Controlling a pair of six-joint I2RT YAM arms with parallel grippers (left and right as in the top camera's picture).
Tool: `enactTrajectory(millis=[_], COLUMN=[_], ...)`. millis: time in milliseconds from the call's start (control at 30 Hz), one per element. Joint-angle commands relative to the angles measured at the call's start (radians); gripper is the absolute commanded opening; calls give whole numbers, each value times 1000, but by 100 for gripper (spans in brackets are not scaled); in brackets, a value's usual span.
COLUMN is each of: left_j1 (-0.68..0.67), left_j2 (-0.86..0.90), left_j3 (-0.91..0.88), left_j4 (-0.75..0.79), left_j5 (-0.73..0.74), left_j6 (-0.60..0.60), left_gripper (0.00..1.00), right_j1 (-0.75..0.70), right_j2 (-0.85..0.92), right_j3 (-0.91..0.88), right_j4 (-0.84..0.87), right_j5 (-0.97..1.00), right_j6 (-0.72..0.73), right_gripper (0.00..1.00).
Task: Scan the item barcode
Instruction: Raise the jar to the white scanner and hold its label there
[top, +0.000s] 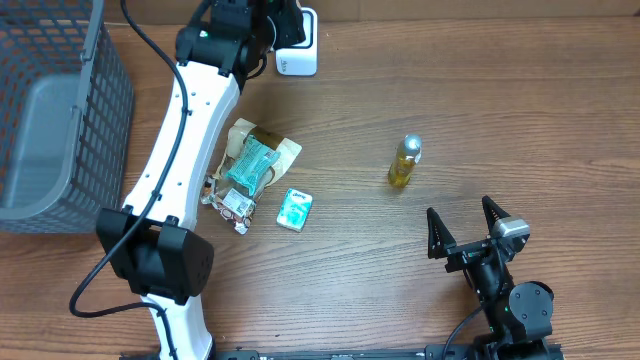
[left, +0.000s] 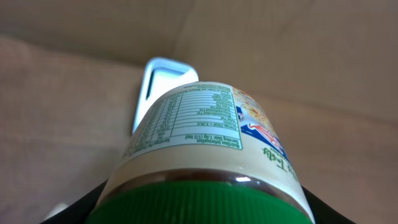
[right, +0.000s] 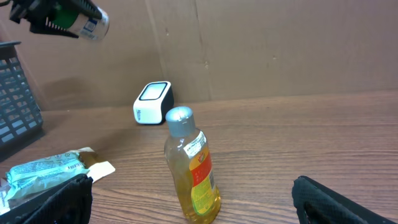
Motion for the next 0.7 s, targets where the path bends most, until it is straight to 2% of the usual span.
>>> enactTrajectory(millis=[0, 100, 300, 500, 667], left_j1=[-12, -12, -12, -11, -6], left_j2=[54, 120, 250, 344, 389], left_j3=[24, 24, 24, 24, 24], left_j4=[58, 163, 397, 531, 652], left_j5=[-99, -100, -99, -99, -100], left_j6=[27, 32, 212, 254, 345], left_gripper=[4, 4, 4, 4, 4], right_j1=[-3, -3, -3, -3, -3], right_j2=[-12, -12, -12, -12, -12], right_j3=[-10, -10, -10, -11, -11], right_j4=[3, 3, 3, 3, 3], right_j5=[10, 10, 10, 10, 10], right_j6=[-3, -3, -3, -3, -3], right_gripper=[100, 100, 100, 100, 100])
